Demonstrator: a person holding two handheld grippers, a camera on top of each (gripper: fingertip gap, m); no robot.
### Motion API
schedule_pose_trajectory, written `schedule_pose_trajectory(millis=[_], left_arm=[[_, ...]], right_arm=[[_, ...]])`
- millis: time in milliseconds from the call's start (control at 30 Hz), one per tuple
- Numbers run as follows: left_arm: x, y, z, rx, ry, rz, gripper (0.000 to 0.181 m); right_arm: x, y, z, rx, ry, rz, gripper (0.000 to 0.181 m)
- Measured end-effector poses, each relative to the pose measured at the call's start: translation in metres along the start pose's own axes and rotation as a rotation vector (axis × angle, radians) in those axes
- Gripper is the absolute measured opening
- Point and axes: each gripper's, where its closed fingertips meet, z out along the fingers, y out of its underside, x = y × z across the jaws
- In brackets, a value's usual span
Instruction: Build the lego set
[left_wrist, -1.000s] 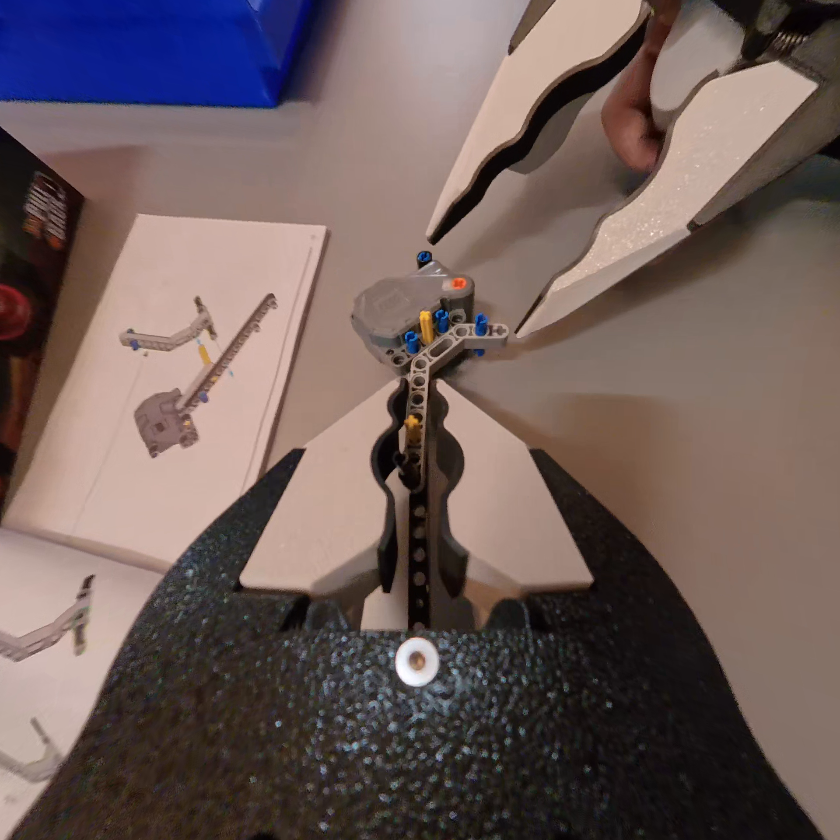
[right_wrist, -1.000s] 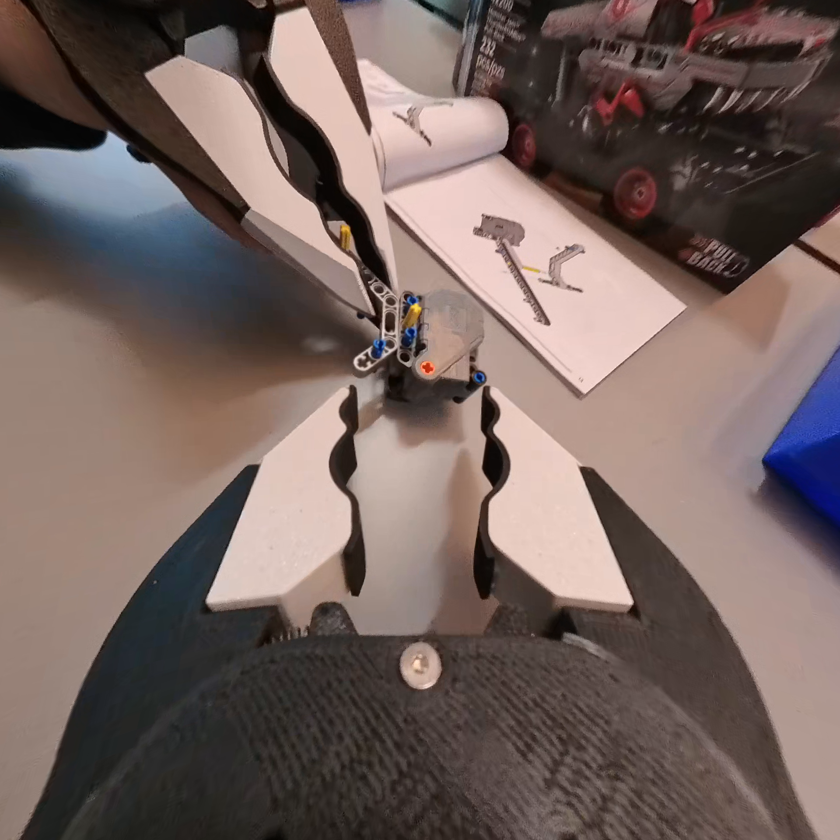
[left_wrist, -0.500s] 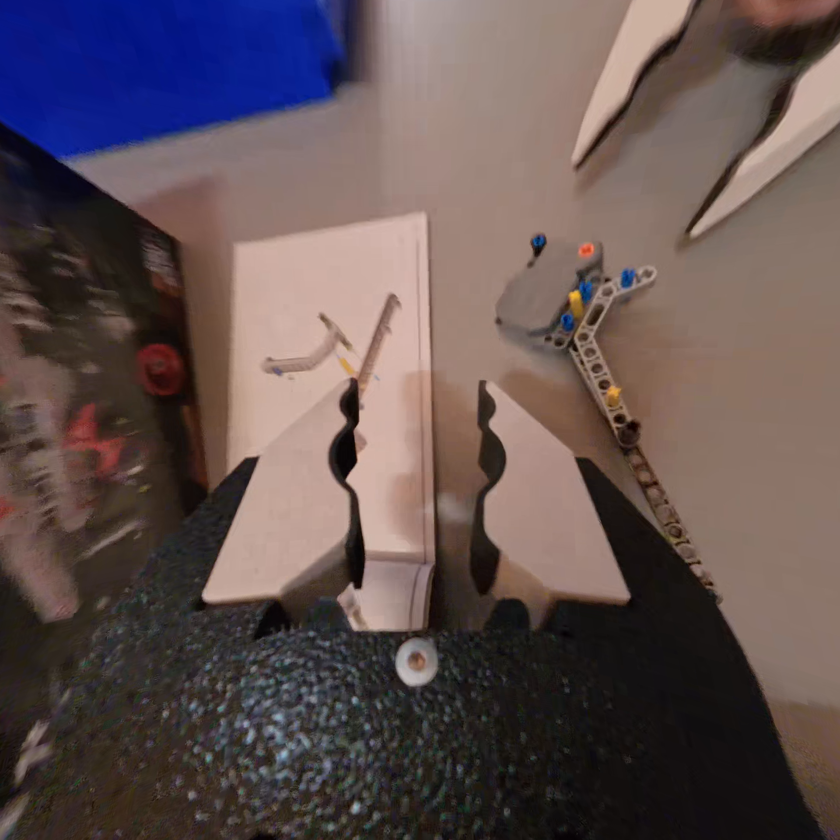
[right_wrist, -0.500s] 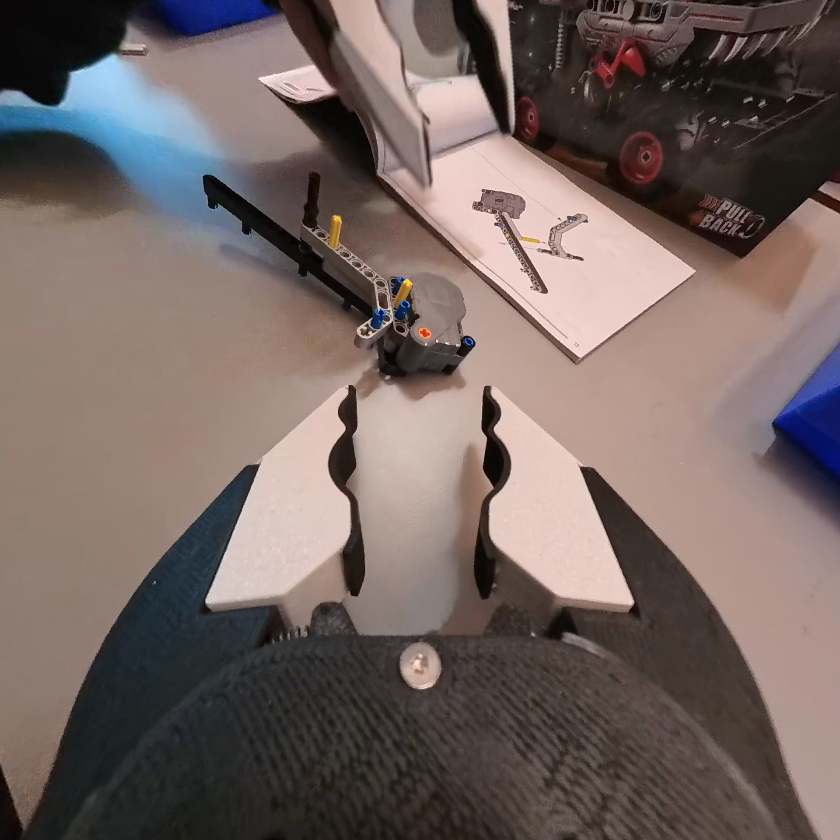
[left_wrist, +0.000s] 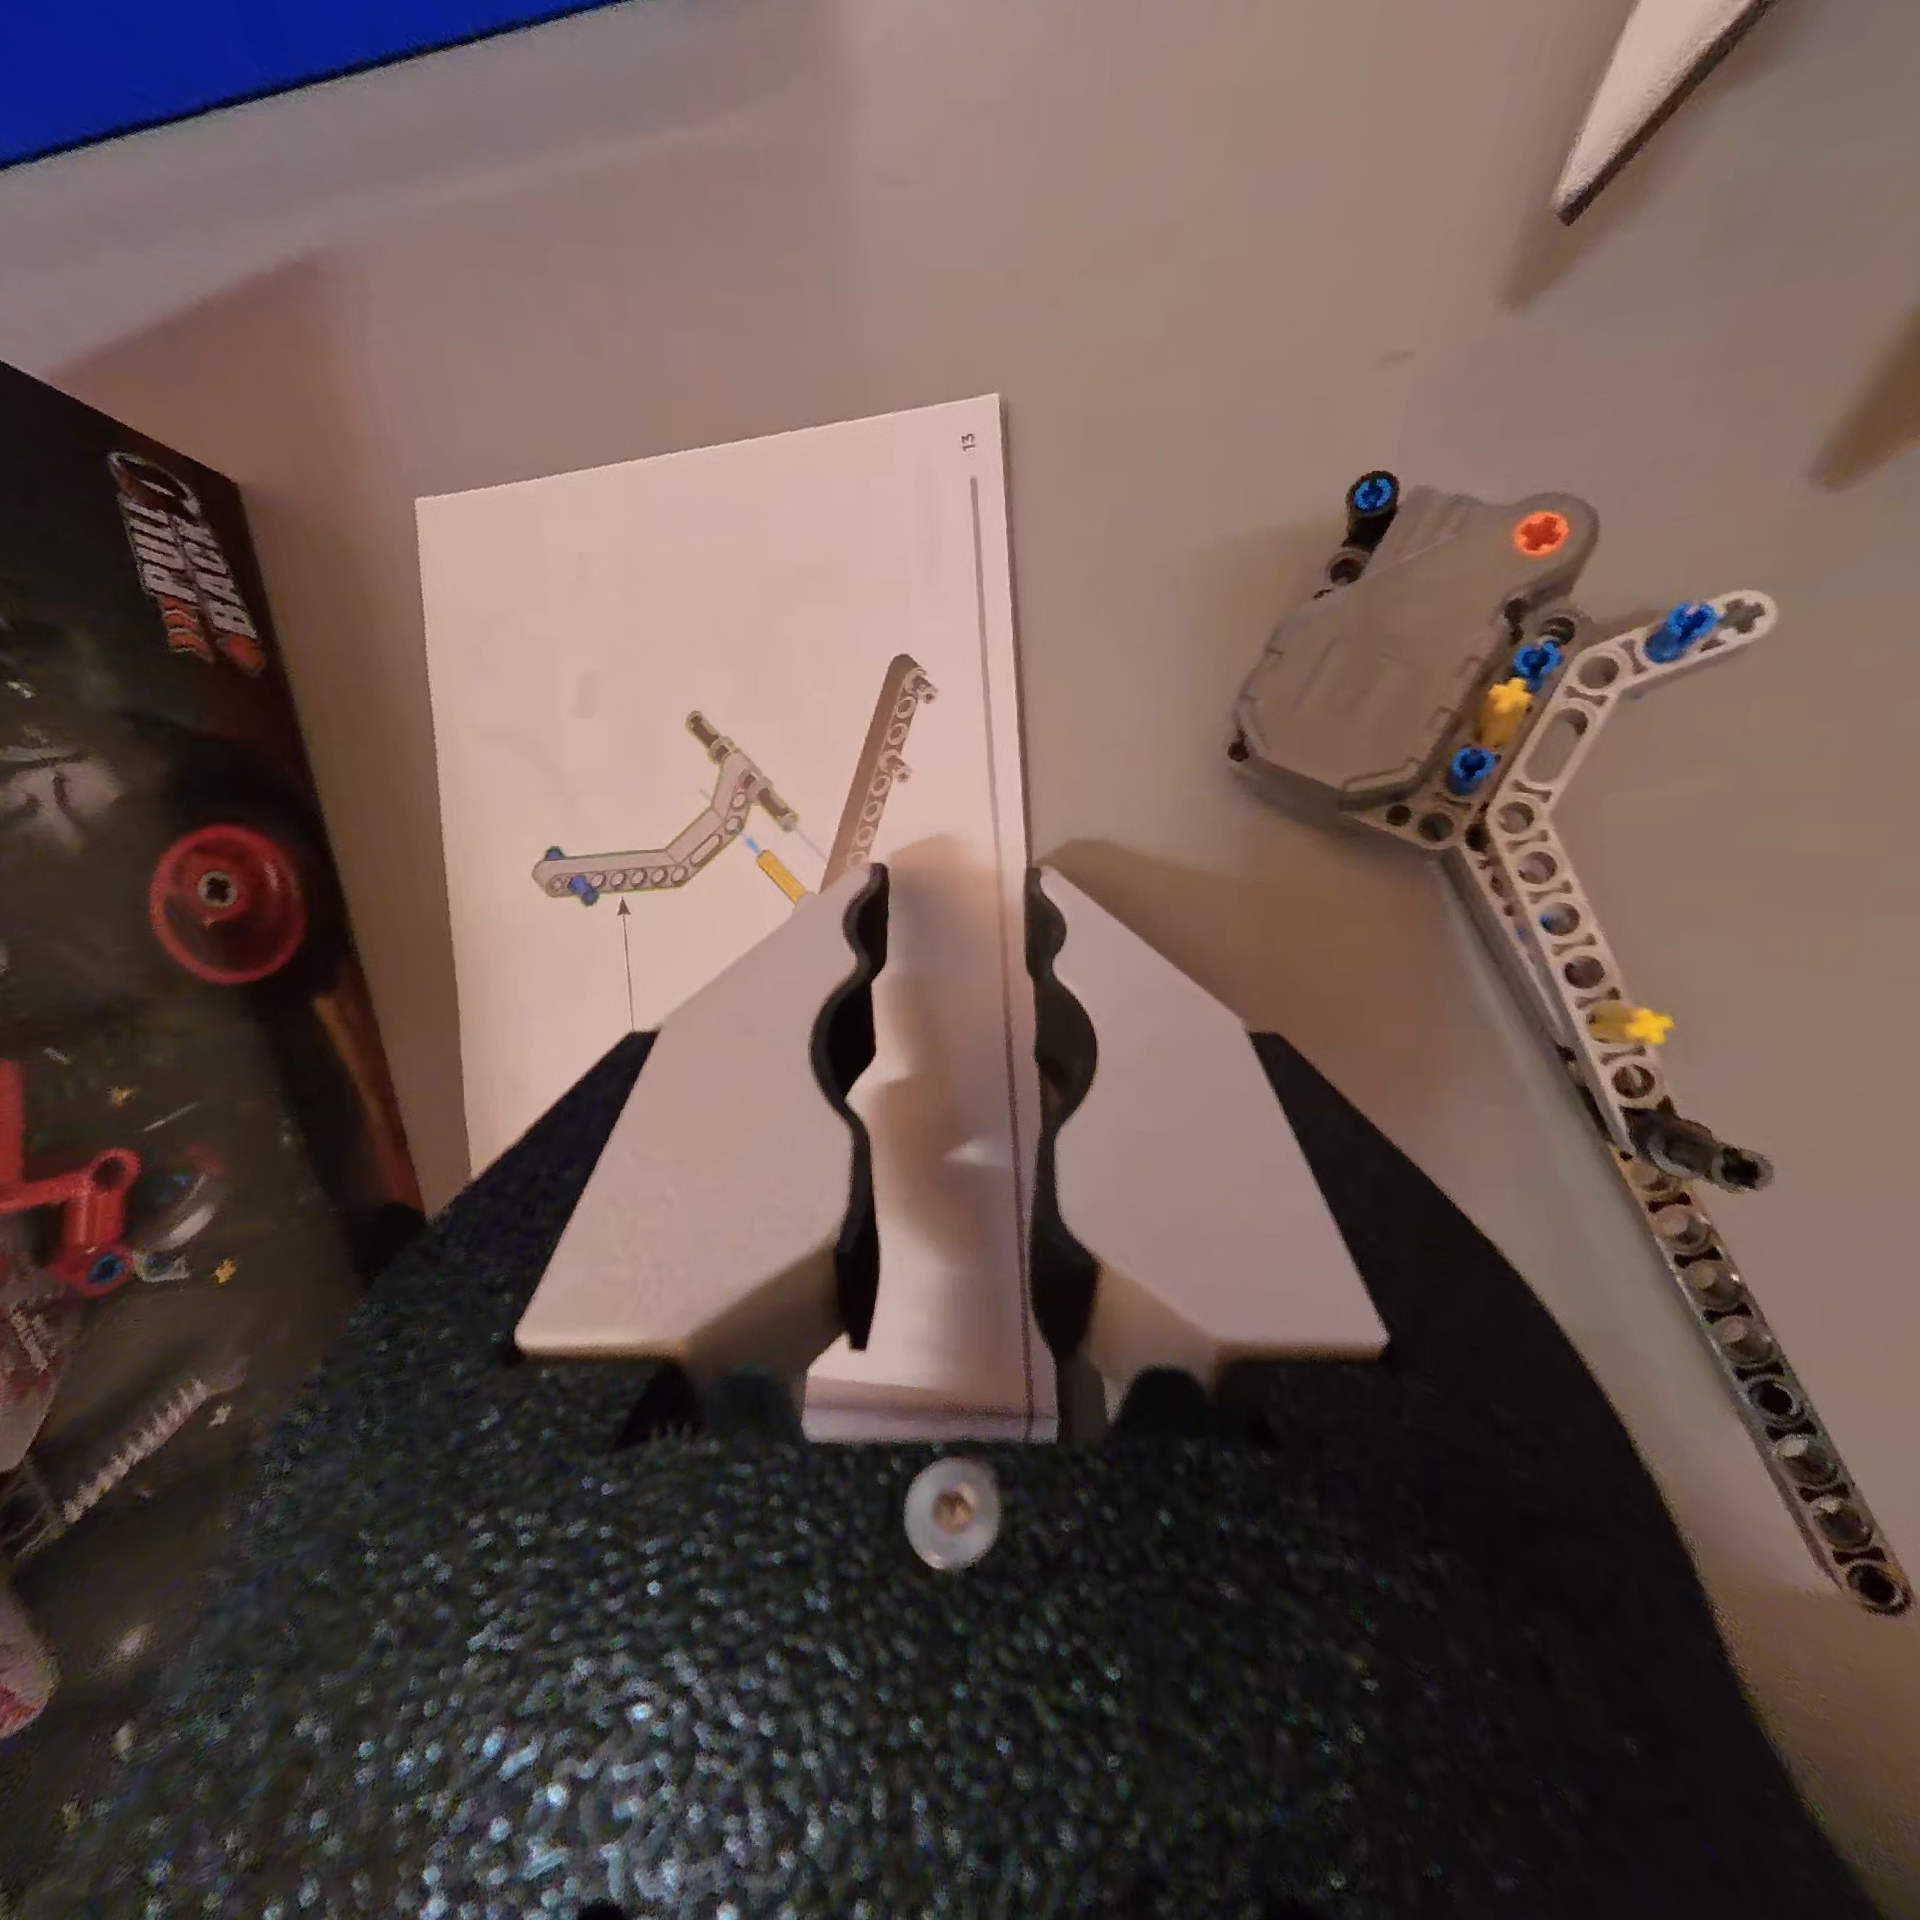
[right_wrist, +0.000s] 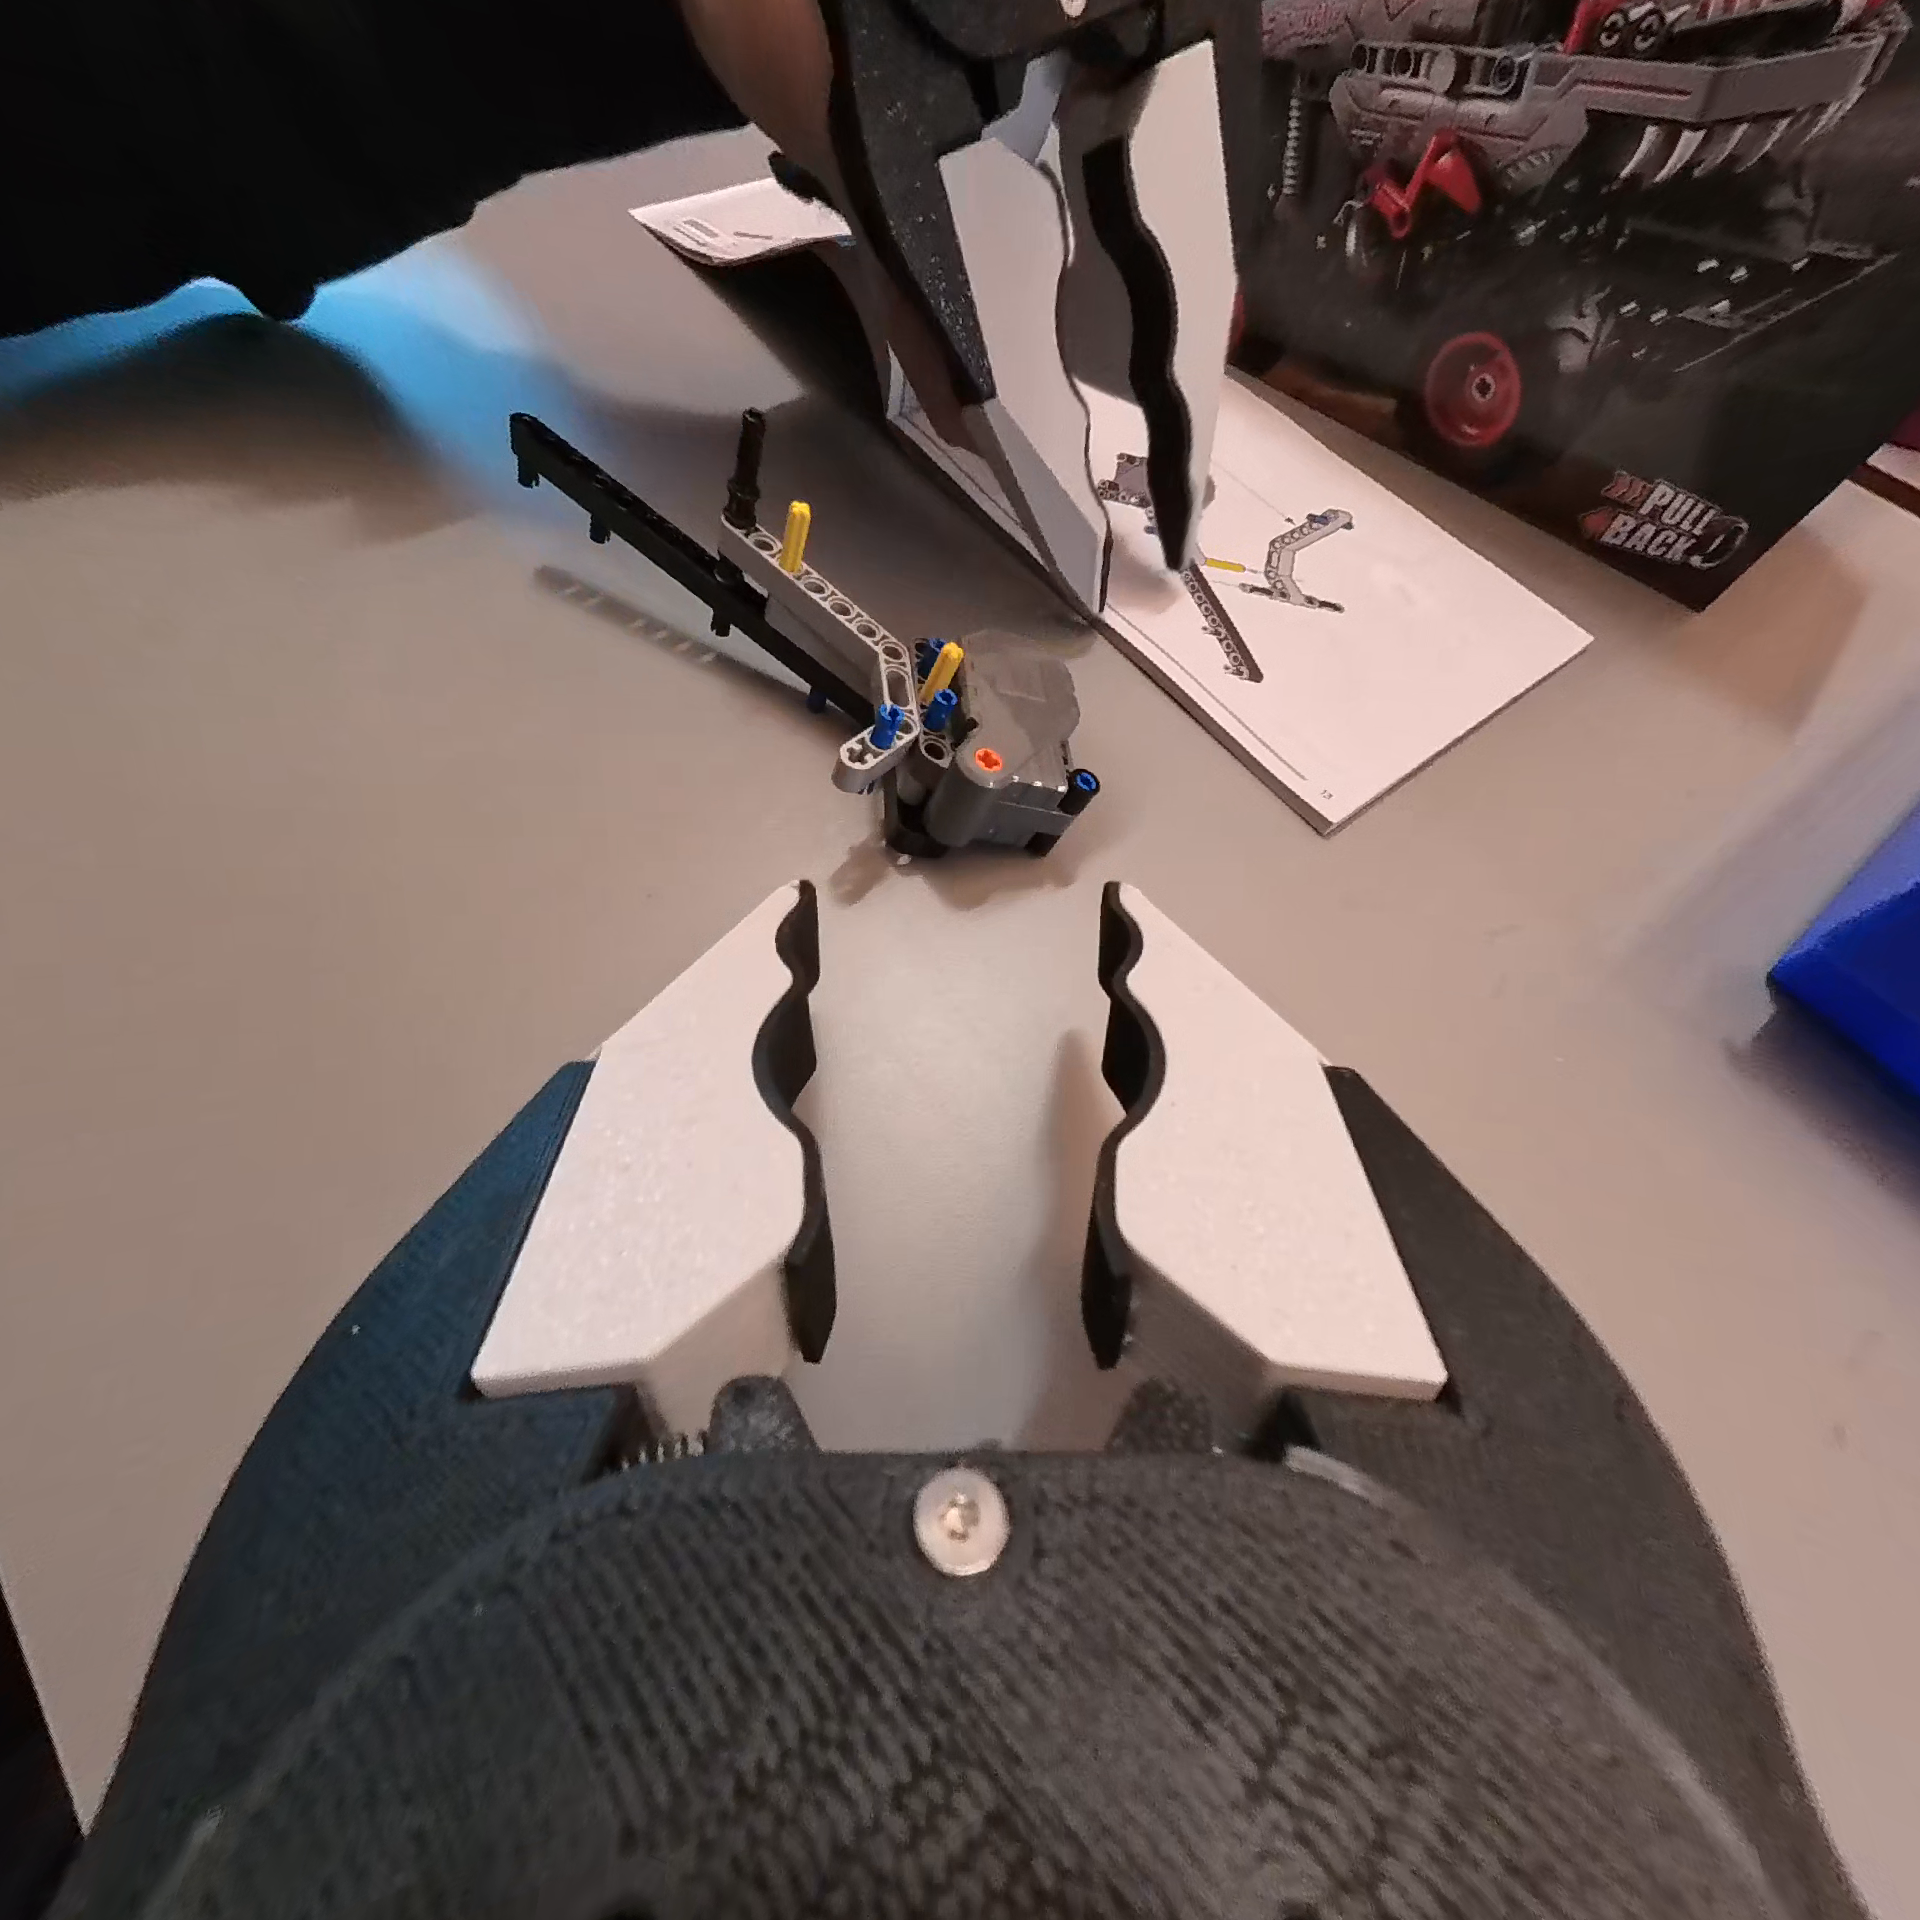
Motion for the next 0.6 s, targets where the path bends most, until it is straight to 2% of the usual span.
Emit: schedule_pose_trajectory(millis=[233,367,600], left_arm=[[-0.012,0.001,-0.011,0.018,-0.057,-0.034,0.024],[0.002,-0.008,-0.008,0.067,0.016,-0.037,0.027],[-0.009,0.0,-0.004,0.029,-0.043,-0.047,0.026]], right_arm=[[0.0,0.0,0.0,-0.003,-0.002,0.003,0.052],[-0.001,0.002,0.002,-0.017,-0.001,-0.006,0.052],[-0.002,0.003,0.003,-0.028,-0.002,-0.017,0.052]])
